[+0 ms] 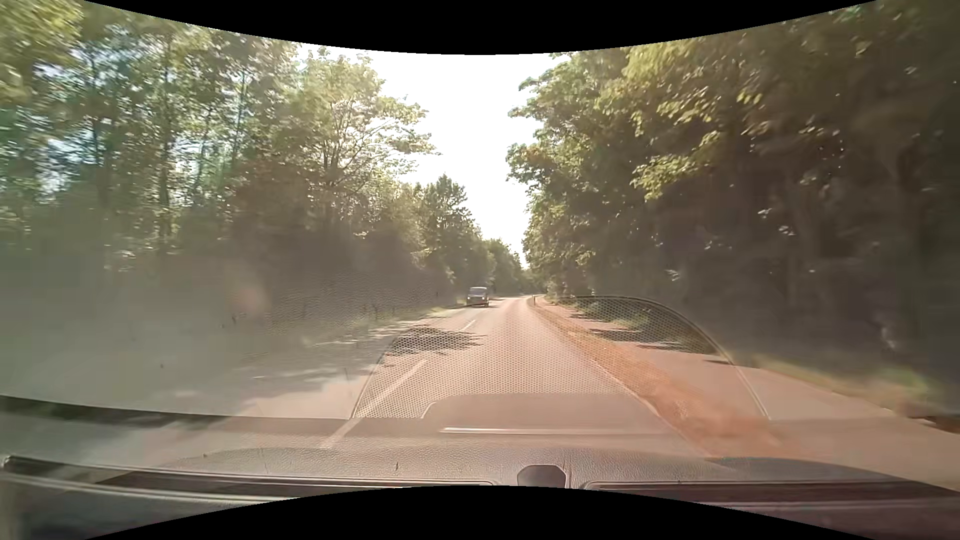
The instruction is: Follow the waypoints while adhering to traffic rules and regulations
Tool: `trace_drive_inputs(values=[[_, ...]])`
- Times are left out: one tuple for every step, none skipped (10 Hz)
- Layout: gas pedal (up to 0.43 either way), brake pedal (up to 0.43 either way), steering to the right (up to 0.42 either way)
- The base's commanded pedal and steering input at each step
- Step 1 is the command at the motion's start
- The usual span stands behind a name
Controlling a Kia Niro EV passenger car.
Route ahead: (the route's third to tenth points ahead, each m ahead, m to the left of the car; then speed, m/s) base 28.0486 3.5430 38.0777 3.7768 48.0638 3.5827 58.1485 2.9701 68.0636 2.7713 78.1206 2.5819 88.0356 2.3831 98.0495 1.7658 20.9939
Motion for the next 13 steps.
trace_drive_inputs(values=[[0.098, 0.006, 0.003], [0.098, 0.006, 0.003], [0.098, 0.006, 0.003], [0.098, 0.006, 0.003], [0.098, 0.006, 0.003], [0.110, 0.006, 0.003], [0.110, 0.006, 0.003], [0.110, 0.006, 0.003], [0.110, 0.006, 0.003], [0.110, 0.006, 0.003], [0.110, 0.006, 0.003], [0.110, 0.006, 0.004], [0.110, 0.006, 0.003]])
